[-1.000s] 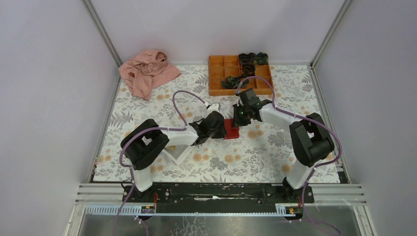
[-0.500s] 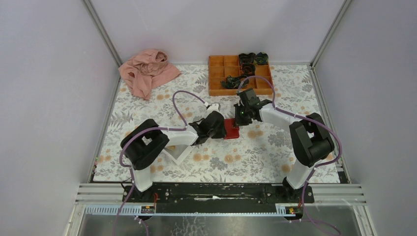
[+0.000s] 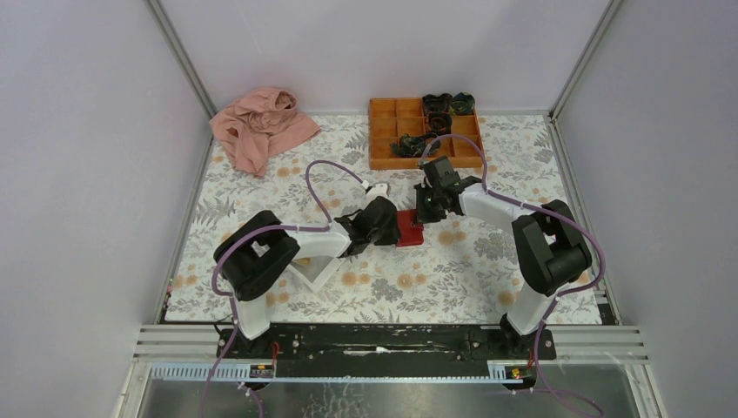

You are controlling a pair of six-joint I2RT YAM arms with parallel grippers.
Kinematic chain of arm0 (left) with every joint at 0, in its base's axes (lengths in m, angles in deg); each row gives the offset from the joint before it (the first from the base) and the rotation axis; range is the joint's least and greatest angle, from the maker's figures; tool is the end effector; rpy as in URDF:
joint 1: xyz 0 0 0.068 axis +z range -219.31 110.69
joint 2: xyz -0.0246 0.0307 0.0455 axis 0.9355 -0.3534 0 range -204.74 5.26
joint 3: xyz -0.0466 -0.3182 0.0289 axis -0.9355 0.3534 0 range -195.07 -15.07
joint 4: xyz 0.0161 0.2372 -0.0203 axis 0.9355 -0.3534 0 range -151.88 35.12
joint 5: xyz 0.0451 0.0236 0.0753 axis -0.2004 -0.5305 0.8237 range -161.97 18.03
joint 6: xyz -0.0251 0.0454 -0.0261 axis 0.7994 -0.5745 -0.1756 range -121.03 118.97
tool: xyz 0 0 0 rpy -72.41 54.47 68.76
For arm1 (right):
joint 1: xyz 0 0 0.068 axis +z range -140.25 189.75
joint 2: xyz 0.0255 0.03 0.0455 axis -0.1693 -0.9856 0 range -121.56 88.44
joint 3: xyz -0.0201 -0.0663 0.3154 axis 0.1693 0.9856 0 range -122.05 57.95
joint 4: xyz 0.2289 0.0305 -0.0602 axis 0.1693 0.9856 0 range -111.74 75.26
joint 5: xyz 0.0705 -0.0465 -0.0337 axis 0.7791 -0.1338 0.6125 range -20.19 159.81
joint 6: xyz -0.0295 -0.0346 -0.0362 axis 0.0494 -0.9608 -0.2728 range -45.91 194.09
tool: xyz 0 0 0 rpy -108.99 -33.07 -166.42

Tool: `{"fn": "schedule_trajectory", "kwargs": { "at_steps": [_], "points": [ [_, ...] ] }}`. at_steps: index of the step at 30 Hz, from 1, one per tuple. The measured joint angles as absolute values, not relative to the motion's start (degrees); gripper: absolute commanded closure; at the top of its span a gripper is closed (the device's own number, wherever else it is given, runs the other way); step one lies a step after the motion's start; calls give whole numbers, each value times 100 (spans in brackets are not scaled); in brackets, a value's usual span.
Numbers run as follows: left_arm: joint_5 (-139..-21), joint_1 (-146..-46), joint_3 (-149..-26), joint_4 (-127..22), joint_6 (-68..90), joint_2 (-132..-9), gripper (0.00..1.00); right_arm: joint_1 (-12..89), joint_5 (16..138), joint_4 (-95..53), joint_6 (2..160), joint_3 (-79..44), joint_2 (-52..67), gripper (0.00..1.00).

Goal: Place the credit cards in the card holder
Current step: Close the card holder at the center of the board.

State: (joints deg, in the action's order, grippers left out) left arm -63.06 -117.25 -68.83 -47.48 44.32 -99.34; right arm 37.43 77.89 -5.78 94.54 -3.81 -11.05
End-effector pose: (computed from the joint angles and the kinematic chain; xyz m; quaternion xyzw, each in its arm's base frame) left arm 0.2517 -0.2696 0.2066 -0.0099 0.9163 -0.2376 0.3223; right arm 0.3084 0.1685 0.2443 -0.0817 0.9446 0.1878 0.2565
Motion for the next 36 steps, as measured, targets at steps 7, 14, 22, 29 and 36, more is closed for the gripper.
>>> {"fn": "schedule_trajectory", "kwargs": {
  "at_steps": [7,14,22,29,36],
  "points": [
    [-6310,-11725,-6951,-4776,4429,-9980,68,3743,7811,-580,9482,-381,-1105,94],
    [-6310,-11725,-6968,-4783,4429,-9993,68,3743,7848,-588,9495,-374,-1122,94],
    [-6310,-11725,-6971,-4785,4429,-9998,68,3743,7852,-623,9504,-326,-1223,94],
    [-6317,-11725,-6973,-4785,4427,-10002,68,3743,7852,-626,9511,-326,-1240,94],
    [-6321,-11725,-7003,-4822,4425,-10013,68,3732,7898,-630,9506,-337,-1244,87]
  ]
}}
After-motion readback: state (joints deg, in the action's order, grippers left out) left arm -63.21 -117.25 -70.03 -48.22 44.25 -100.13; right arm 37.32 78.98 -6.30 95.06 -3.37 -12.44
